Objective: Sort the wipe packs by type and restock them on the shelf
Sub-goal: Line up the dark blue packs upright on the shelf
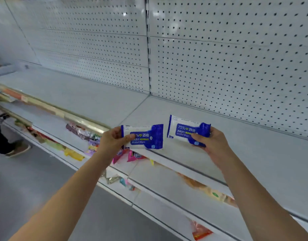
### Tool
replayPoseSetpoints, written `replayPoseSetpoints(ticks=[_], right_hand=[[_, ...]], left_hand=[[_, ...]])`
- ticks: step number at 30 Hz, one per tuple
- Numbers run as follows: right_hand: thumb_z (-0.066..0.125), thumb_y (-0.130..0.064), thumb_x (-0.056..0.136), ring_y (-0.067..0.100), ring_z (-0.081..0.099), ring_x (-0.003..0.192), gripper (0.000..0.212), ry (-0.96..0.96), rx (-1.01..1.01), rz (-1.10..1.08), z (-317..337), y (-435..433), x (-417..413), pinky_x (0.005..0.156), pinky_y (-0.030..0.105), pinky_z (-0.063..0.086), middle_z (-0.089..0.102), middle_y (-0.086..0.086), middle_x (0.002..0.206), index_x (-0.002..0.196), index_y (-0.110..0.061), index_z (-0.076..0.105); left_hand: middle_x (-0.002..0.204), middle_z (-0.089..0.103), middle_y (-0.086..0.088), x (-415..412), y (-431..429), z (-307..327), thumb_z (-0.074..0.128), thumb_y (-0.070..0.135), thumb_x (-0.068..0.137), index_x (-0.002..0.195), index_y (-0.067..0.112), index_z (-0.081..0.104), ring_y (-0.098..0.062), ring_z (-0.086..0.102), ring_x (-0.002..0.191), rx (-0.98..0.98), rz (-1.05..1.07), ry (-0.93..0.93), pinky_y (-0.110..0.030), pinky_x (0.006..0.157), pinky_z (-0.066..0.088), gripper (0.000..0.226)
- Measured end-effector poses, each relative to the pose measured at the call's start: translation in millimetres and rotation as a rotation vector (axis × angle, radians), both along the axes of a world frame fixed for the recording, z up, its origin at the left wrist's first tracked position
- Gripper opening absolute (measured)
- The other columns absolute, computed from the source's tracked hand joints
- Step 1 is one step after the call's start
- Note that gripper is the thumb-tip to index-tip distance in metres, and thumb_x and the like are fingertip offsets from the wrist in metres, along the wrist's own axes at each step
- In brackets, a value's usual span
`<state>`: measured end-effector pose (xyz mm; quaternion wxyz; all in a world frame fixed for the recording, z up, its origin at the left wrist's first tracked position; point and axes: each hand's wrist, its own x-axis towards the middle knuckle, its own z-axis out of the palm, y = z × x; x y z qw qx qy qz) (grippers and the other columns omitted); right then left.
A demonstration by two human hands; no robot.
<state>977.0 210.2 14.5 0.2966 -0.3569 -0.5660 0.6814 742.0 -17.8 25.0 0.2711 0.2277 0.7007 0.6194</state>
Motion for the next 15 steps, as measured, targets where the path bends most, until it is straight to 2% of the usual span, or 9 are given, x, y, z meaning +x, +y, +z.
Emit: replayPoseSetpoints(ticks=[2,4,6,8,11,13,15], right_hand=[[0.08,0.003,0.076,0.029,0.074,0.088,0.04,-0.04,0.021,0.001,-3.1,18.5,-34.5,0.08,0.041,0.06,0.074,0.013,0.106,0.112,-0.006,0.064],[0.079,0.004,0.078,0.018,0.074,0.077,0.038,-0.076,0.05,-0.016,-3.3,32.4,-66.2,0.068,0.029,0.059,0.073,0.009,0.103,0.109,-0.011,0.063],[0.077,0.004,0.08,0.011,0.073,0.07,0.035,-0.101,0.073,-0.027,-4.6,43.8,-97.5,0.06,0.021,0.056,0.072,0.006,0.1,0.105,-0.015,0.063],[0.077,0.001,0.081,0.011,0.073,0.072,0.032,-0.115,0.082,-0.033,-8.3,55.6,-129.1,0.059,0.018,0.054,0.073,0.008,0.102,0.108,-0.011,0.064],[0.077,-0.004,0.083,0.018,0.073,0.086,0.028,-0.141,0.087,-0.071,-17.5,69.8,-176.2,0.066,0.022,0.057,0.073,0.009,0.104,0.109,-0.009,0.065],[0.078,-0.007,0.083,0.024,0.072,0.094,0.026,-0.167,0.097,-0.11,-24.2,80.2,-207.6,0.076,0.031,0.059,0.073,0.01,0.105,0.106,-0.011,0.066],[0.078,-0.004,0.082,0.026,0.072,0.093,0.026,-0.181,0.116,-0.16,-29.5,88.5,-238.7,0.079,0.034,0.06,0.073,0.011,0.105,0.105,-0.011,0.066]], left_hand=[[0.095,0.078,-0.005,-32.4,15.6,3.0,0.077,0.014,0.083,0.101,0.018,0.072,-0.028,0.075,0.091,-0.018,0.0,0.033,-0.042,0.082,0.059,0.019],[0.096,0.078,-0.005,-61.5,30.3,5.1,0.078,0.015,0.083,0.102,0.018,0.073,-0.028,0.075,0.091,-0.031,-0.011,0.048,-0.043,0.083,0.058,0.02],[0.094,0.079,-0.005,-91.0,46.2,3.6,0.078,0.015,0.083,0.101,0.019,0.073,-0.027,0.075,0.09,-0.041,-0.016,0.046,-0.041,0.081,0.059,0.019],[0.091,0.079,-0.003,-120.1,63.4,2.2,0.077,0.012,0.084,0.1,0.019,0.074,-0.022,0.074,0.084,-0.03,-0.034,0.038,-0.033,0.072,0.06,0.017],[0.089,0.079,0.0,-163.7,89.9,-5.3,0.075,0.011,0.086,0.1,0.021,0.073,-0.014,0.073,0.079,-0.021,-0.1,0.048,-0.021,0.061,0.056,0.017],[0.088,0.079,0.001,-195.1,106.1,-12.3,0.074,0.01,0.086,0.1,0.021,0.072,-0.012,0.074,0.08,-0.017,-0.148,0.032,-0.023,0.064,0.058,0.018],[0.092,0.079,0.0,-229.3,122.2,-19.1,0.075,0.013,0.085,0.105,0.021,0.071,-0.015,0.075,0.086,-0.01,-0.212,0.024,-0.027,0.069,0.059,0.022]])
